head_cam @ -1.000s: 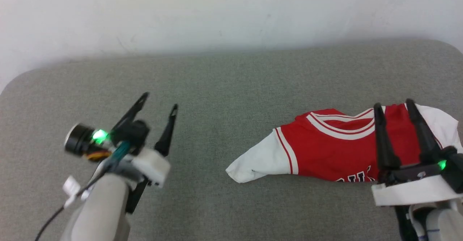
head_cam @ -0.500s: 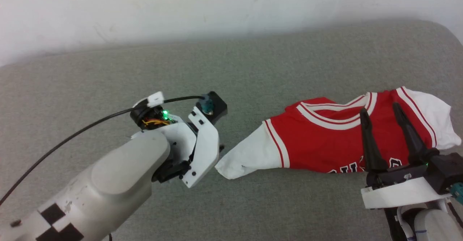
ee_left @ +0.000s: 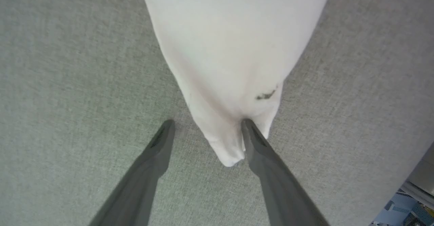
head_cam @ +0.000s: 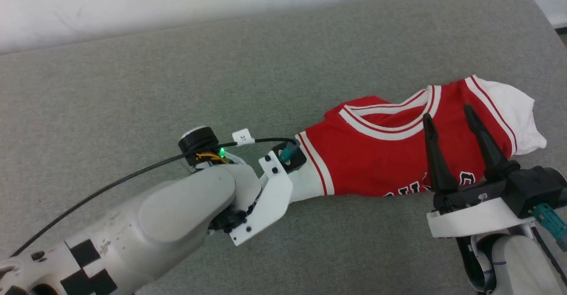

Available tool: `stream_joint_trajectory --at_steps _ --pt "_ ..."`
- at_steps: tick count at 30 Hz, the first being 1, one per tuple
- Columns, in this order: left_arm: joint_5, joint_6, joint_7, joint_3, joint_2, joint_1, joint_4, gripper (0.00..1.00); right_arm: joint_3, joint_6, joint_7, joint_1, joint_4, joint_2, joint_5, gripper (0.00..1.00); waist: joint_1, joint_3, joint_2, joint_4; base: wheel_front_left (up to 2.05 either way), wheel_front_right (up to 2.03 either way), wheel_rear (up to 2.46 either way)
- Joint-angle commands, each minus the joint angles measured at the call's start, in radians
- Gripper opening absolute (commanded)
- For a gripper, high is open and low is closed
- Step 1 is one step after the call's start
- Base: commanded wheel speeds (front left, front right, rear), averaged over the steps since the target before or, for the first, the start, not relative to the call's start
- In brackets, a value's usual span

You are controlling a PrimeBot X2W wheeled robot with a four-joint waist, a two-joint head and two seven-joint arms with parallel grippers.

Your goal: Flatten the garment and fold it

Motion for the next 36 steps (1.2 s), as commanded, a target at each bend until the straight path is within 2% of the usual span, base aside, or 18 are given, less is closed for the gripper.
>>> stream_joint_trajectory --at_steps 1,4,5,6,8,10,14,18,21,25,29,34,35,36 --pt "0.024 -0.007 0.019 -0.009 0.003 0.032 -0.007 1.00 0.006 -0.001 -0.005 -0.021 0.003 0.004 -0.005 1.00 -0.0001 0.033 0.0000 -0.031 0.00 0.00 0.00" --pt "0.066 -0.007 0.063 -0.009 0.023 0.068 -0.032 1.00 0.009 -0.001 -0.005 -0.032 0.008 0.008 -0.007 1.00 -0.0001 0.044 0.0000 -0.035 0.00 0.00 0.00" --pt "0.061 -0.007 0.063 -0.009 0.031 0.072 -0.035 0.38 0.008 -0.001 -0.005 -0.033 0.010 0.009 -0.008 1.00 -0.0001 0.044 0.0000 -0.034 0.00 0.00 0.00" --pt "0.052 -0.007 0.061 -0.009 0.037 0.073 -0.038 0.00 0.007 -0.001 -0.005 -0.032 0.012 0.010 -0.009 1.00 -0.0001 0.043 0.0000 -0.030 0.00 0.00 0.00" --pt "0.033 -0.007 0.046 -0.009 0.054 0.063 -0.053 0.00 0.003 -0.001 -0.005 -0.028 0.015 0.011 -0.013 1.00 -0.0001 0.037 0.0000 -0.020 0.00 0.00 0.00" --pt "-0.003 -0.007 -0.014 -0.009 0.080 0.031 -0.060 0.00 -0.001 -0.001 -0.005 -0.022 0.015 0.012 -0.015 1.00 -0.0001 0.027 0.0000 -0.007 0.00 0.00 0.00" --pt "-0.036 -0.007 -0.124 -0.009 0.163 -0.035 -0.055 0.00 -0.014 -0.001 -0.005 0.000 0.013 0.013 -0.019 1.00 -0.0001 -0.002 0.0000 0.027 0.00 0.00 0.00" --pt "-0.067 -0.007 -0.183 -0.009 0.256 -0.069 0.000 0.00 -0.026 -0.001 -0.005 0.020 0.012 0.013 -0.021 1.00 -0.0001 -0.019 0.0000 0.063 0.00 0.00 0.00" --pt "-0.086 -0.007 -0.223 -0.009 0.305 -0.074 0.069 0.00 -0.022 -0.001 -0.005 0.026 0.014 0.011 -0.021 1.00 -0.0001 -0.025 0.0000 0.080 0.00 0.00 0.00" --pt "-0.103 -0.003 -0.244 -0.002 0.350 -0.057 0.163 0.00 -0.022 -0.001 -0.005 0.029 0.017 0.004 -0.021 1.00 -0.0001 -0.031 0.0000 0.090 0.00 0.00 0.00" --pt "-0.106 0.019 -0.259 -0.001 0.390 -0.024 0.251 0.00 -0.027 -0.001 -0.005 0.036 0.031 -0.005 -0.025 1.00 -0.0001 -0.033 0.0000 0.090 0.00 0.00 0.00" --pt "-0.157 0.048 -0.310 0.023 0.383 0.035 0.329 0.00 -0.033 -0.001 -0.005 0.050 0.058 -0.014 -0.025 1.00 -0.0001 -0.042 0.0000 0.094 0.00 0.00 0.00" --pt "-0.168 0.054 -0.335 0.032 0.372 0.046 0.335 0.38 -0.033 -0.001 -0.005 0.053 0.062 -0.016 -0.024 1.00 -0.0001 -0.047 0.0000 0.096 0.00 0.00 0.00" --pt "-0.173 0.060 -0.365 0.039 0.360 0.057 0.338 1.00 -0.033 -0.001 -0.005 0.058 0.067 -0.017 -0.024 1.00 -0.0001 -0.056 0.0000 0.099 0.00 0.00 0.00"
